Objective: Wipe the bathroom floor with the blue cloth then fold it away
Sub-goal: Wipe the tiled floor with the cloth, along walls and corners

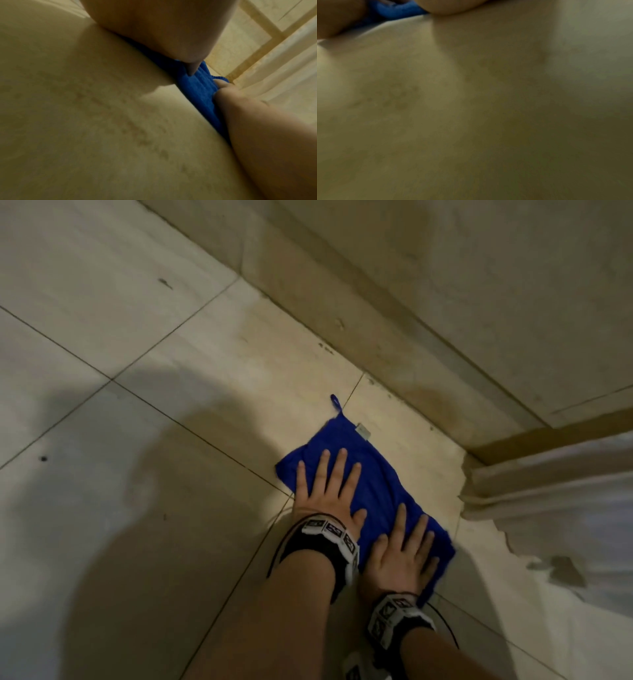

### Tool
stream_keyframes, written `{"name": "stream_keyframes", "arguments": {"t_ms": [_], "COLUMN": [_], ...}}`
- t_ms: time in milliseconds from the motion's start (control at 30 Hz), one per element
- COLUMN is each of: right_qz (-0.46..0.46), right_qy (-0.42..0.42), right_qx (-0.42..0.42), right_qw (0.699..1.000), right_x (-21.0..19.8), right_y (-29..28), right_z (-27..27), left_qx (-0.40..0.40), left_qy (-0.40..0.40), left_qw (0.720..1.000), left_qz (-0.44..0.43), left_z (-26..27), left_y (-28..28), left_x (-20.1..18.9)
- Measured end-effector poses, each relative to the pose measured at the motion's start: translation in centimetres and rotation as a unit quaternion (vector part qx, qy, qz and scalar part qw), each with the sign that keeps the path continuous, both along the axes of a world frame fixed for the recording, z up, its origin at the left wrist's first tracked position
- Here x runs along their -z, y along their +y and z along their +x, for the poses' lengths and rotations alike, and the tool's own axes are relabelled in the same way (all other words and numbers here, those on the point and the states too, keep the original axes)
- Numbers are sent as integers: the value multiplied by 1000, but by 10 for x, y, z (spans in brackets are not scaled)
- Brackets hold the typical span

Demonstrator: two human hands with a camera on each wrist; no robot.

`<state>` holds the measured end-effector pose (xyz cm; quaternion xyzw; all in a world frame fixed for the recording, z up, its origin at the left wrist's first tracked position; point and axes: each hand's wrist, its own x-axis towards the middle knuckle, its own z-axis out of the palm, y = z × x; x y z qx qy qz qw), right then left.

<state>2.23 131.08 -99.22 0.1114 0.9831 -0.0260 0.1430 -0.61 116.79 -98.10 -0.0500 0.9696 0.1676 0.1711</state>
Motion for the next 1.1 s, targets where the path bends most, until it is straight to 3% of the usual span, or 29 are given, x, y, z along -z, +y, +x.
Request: {"name": "stream_keyframes", "arguments": {"t_ms": [233, 367, 467, 700, 867, 967, 1100], "right_qz": [-19, -15, -43, -84, -84, -89, -94], "right_qy": [45, -18, 34, -23, -45, -55, -6], "right_qx": [-14, -44, -117, -314, -418, -458, -469], "right_qw": [999, 999, 992, 946, 903, 883, 878], "right_x": [3, 2, 2, -2, -1, -3, 1], "right_y": [-1, 9, 20, 62, 92, 109, 120], "right_z": [7, 3, 13, 81, 95, 88, 89], "left_qx": [-7, -61, -112, -204, -298, -363, -447], "left_qy": [-20, -44, -8, -43, -105, -111, -92], "left_qw": [999, 996, 992, 973, 945, 923, 888], "left_qz": [-47, -54, -55, -102, -79, -66, -52], "left_z": [-7, 20, 54, 170, 249, 249, 230], "left_y": [9, 23, 34, 60, 106, 139, 170], "left_x": [-6, -7, 3, 4, 6, 1, 0]}}
